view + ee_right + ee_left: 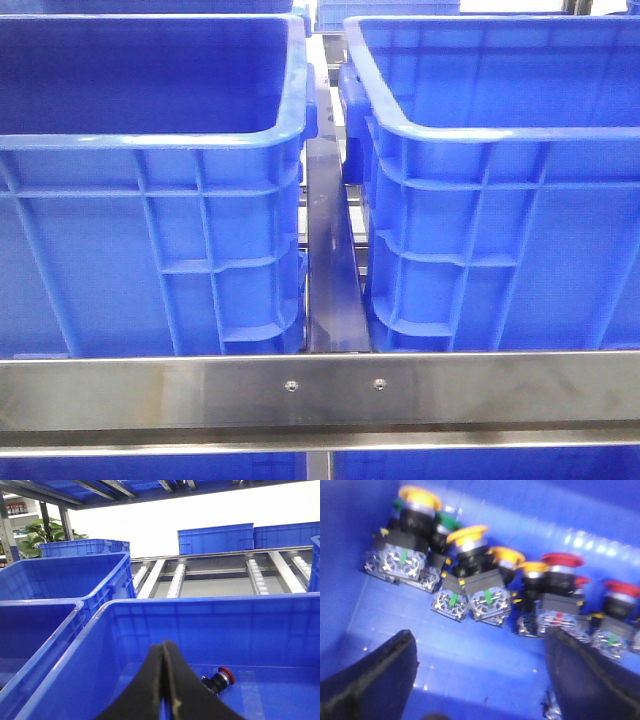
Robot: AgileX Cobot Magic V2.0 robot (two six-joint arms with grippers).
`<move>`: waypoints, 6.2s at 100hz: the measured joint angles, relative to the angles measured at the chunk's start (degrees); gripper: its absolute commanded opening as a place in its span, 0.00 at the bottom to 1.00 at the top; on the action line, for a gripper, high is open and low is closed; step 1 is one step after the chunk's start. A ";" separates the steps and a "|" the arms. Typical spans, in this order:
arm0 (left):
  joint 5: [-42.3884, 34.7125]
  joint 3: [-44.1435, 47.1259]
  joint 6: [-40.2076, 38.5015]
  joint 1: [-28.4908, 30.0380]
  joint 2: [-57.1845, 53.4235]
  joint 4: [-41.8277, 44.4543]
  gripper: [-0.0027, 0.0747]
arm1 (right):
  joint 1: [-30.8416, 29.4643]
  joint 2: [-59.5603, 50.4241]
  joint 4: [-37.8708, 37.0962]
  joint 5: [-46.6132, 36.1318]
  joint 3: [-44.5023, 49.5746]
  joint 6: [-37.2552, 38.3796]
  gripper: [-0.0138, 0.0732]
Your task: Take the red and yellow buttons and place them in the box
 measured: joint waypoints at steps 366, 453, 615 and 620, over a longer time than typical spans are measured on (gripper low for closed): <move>4.12 1.58 27.03 -23.89 -22.74 -8.32 0.01 | 0.00 0.00 1.22 0.09 0.00 0.00 0.08; 4.34 1.58 31.65 -40.69 -22.74 -8.77 0.01 | 0.00 0.32 2.38 21.57 0.00 3.75 0.83; 4.34 1.58 31.65 -40.69 -22.74 -8.77 0.01 | 21.39 64.31 1.02 51.83 -41.28 24.24 0.53; 4.34 1.58 31.65 -40.69 -22.74 -8.77 0.01 | 21.65 64.31 1.02 51.83 -41.41 24.24 0.42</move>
